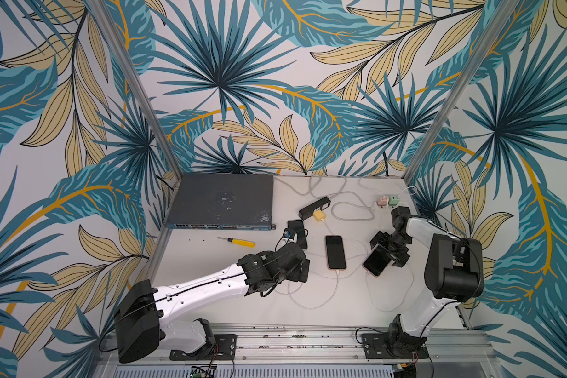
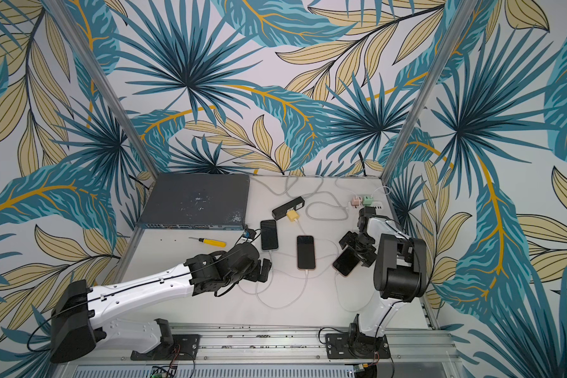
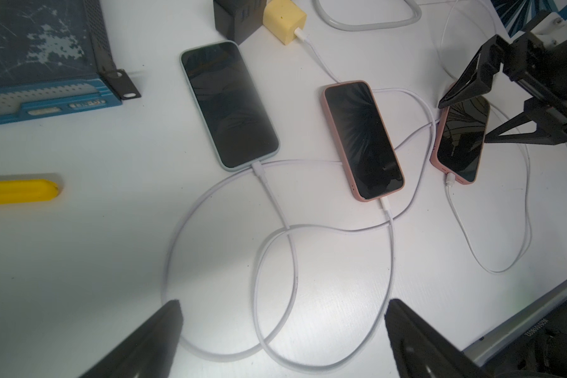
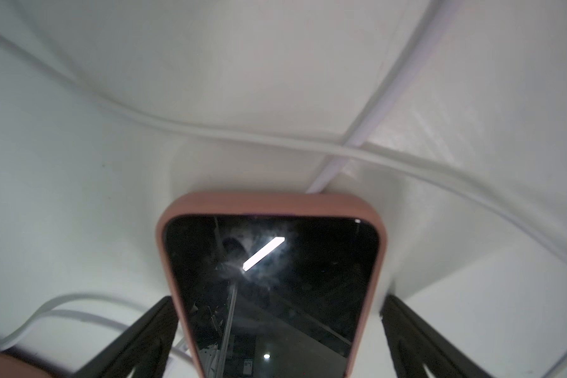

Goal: Unplug the charging cable from the phone
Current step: Pick up the phone at the center of the board.

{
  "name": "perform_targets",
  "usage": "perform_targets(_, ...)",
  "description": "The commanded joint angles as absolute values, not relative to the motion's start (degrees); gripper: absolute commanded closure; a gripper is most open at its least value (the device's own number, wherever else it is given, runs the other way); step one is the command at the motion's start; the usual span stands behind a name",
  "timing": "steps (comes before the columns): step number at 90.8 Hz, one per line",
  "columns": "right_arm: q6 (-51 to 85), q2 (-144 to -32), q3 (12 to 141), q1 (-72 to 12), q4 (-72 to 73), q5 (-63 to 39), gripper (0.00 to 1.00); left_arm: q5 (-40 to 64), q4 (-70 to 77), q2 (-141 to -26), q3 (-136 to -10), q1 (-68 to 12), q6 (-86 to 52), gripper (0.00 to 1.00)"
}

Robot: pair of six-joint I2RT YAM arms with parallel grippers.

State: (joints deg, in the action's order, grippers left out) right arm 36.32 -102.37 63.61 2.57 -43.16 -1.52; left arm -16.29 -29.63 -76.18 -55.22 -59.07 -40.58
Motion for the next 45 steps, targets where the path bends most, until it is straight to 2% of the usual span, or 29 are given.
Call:
perform_targets(1, 37.2, -104.0, 64.1, 2.1, -43.4, 0.2, 0.0, -17.0, -28.7, -75.6, -54.0, -59.2, -41.3, 0.0)
perform_targets(14, 37.3, -105.3, 63.6, 1.2, -43.2, 0.0, 0.01, -16.7, -27.3, -76.1, -53.1, -59.2, -42.1, 0.0)
perform_targets(28, 38.0, -105.6, 62.9, 0.5, -41.9, -1.0, 0.13, -16.4, -27.1, -76.4, -52.7, -59.2, -42.3, 0.0)
perform_targets(45, 38.4, -105.4, 62.7, 0.4, -41.4, -1.4, 0.22, -16.6, -27.7, -76.2, -52.6, -59.3, -42.0, 0.0)
